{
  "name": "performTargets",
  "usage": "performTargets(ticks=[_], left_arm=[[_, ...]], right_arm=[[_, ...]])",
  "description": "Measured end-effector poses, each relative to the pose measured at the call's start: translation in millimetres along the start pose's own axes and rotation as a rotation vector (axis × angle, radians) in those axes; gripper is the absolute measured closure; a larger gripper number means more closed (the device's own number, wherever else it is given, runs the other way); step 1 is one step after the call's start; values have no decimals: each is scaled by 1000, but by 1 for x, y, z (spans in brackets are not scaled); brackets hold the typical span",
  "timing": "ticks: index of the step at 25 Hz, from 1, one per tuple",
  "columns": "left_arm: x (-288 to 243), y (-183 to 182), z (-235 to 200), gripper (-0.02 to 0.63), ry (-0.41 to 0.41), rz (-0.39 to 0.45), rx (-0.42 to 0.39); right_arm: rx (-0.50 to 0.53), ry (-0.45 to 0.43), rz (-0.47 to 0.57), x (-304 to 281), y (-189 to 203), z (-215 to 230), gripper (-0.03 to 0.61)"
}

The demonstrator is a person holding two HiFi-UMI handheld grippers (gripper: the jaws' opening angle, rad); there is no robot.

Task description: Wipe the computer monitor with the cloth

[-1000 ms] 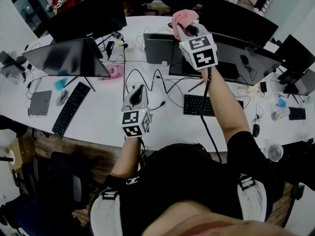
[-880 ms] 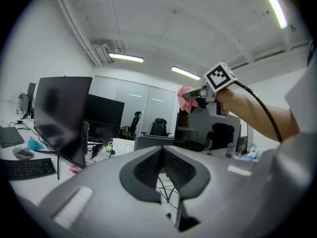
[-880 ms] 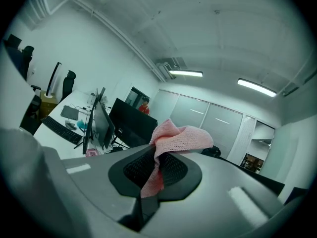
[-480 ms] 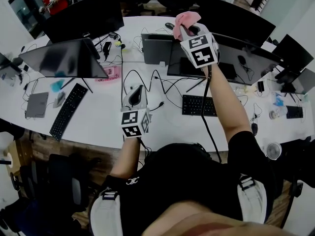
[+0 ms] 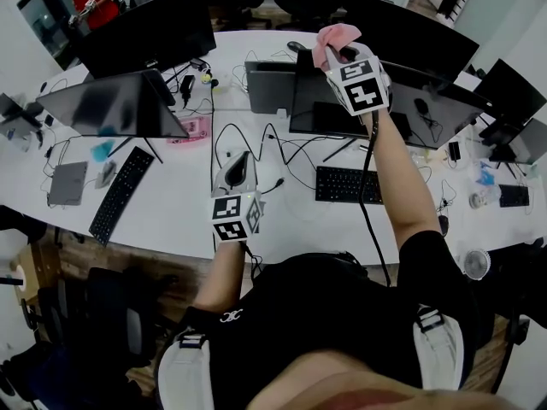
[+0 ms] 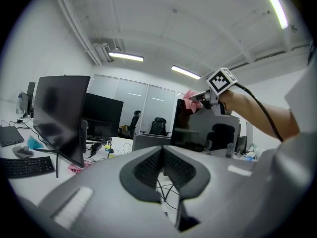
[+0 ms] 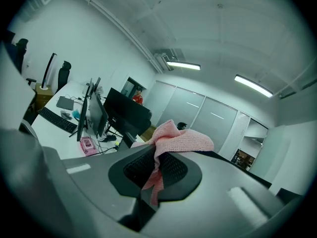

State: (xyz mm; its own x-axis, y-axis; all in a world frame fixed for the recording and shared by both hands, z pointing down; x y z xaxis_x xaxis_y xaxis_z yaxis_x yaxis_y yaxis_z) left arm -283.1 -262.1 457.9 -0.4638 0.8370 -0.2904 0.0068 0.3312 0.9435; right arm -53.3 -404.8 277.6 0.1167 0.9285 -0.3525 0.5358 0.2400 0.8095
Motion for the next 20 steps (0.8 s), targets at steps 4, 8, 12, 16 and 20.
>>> performTargets(ticks=[4,8,12,16,20], left_arm=[[-2,2,14,563,6,-13,-15],[-2,4,31,563,-1,-11,-23],[-5,6,53,563,-8,-18,-28],[-8,5,79,563,-11,-19,-39],[-12,1,103,563,-15,-9,-39]], right_arm=[[-18,14,-12,8,14,18,565],[-40,24,-13,17,30,38,565],[-38,33,-12,25,48,61,565],[-58,33,-19,32,64,87,565],[-90,29,-34,40,83,116,565]])
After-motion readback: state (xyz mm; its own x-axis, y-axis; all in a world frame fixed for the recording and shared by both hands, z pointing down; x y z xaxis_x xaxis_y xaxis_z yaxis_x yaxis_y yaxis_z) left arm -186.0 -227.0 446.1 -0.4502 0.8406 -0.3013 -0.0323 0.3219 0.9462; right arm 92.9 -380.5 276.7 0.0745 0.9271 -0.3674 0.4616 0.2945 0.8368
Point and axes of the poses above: the fingertips, and each gripper's own axes: x backward along the fingers, z to its right, y out of its underside, the point moved 3 cm from there along x, backward along the fingers, and after that the axes turned 9 degrees about -z, right-handed, at the moved point
